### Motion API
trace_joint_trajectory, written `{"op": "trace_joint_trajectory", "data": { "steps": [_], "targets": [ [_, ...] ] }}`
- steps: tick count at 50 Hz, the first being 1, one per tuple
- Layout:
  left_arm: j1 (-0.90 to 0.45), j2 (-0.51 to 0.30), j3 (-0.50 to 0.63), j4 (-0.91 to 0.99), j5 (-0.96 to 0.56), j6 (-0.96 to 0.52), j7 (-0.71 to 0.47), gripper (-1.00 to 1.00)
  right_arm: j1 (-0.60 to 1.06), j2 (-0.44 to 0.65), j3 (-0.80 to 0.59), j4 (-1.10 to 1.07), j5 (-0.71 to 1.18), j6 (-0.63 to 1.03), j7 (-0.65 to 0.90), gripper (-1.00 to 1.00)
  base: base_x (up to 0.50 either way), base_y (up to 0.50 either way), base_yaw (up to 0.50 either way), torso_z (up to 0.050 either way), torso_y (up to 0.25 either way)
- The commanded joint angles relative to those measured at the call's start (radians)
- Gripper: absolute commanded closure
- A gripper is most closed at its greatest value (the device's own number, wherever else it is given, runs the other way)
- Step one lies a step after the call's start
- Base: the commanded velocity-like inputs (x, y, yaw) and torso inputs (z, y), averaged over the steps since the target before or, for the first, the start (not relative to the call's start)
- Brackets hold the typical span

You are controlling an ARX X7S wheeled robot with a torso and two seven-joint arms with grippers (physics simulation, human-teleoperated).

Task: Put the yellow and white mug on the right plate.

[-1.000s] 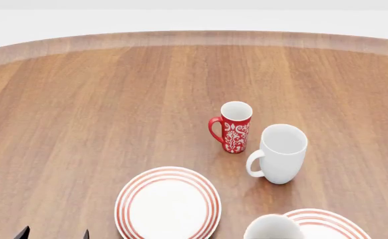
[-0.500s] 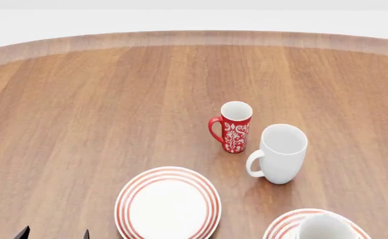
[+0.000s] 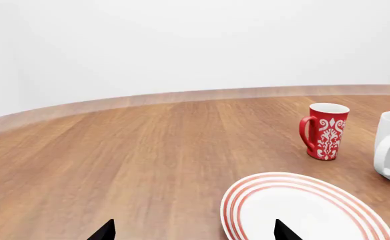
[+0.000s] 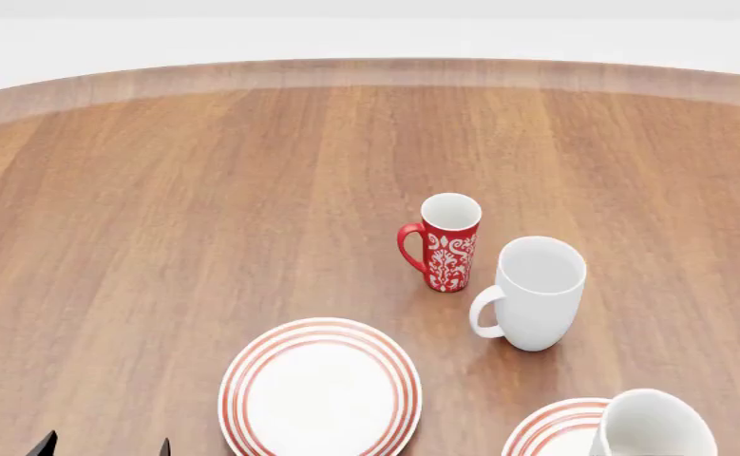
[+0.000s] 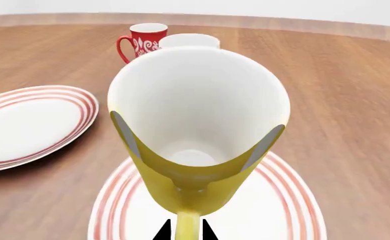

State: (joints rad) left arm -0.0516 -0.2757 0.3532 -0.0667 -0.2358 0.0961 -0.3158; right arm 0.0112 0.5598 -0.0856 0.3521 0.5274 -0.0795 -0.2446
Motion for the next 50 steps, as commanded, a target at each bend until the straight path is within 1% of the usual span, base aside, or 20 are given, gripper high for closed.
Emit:
{"op": "trace_joint_trajectory", "data": {
  "steps": [1, 4, 20, 34, 50],
  "targets": [
    [-0.001, -0.003, 0.003, -0.002, -0.002, 0.004, -0.002, -1.00, 0.069, -0.023, -0.011, 0.092, -0.013, -0.003, -0.019, 1.00, 0.00, 0.00, 0.00, 0.000, 0.000],
    [-0.002, -0.003, 0.003, -0.004, -0.003, 0.005, -0.003, -1.00, 0.092, -0.033, -0.010, 0.143, -0.013, -0.012, -0.030, 1.00, 0.00, 0.00, 0.00, 0.000, 0.000],
    [-0.003, -0.006, 0.009, -0.002, -0.005, 0.004, -0.007, -1.00, 0.100, -0.050, -0.010, 0.233, -0.025, -0.043, -0.038, 1.00, 0.00, 0.00, 0.00, 0.000, 0.001],
    [-0.004, -0.009, 0.012, -0.004, -0.008, 0.007, -0.009, -1.00, 0.144, -0.073, -0.036, 0.351, -0.068, -0.065, -0.045, 1.00, 0.00, 0.00, 0.00, 0.000, 0.000],
    [-0.007, -0.010, 0.018, -0.009, -0.009, 0.011, -0.011, -1.00, 0.150, -0.077, -0.035, 0.374, -0.074, -0.079, -0.039, 1.00, 0.00, 0.00, 0.00, 0.000, 0.000]
  ]
}}
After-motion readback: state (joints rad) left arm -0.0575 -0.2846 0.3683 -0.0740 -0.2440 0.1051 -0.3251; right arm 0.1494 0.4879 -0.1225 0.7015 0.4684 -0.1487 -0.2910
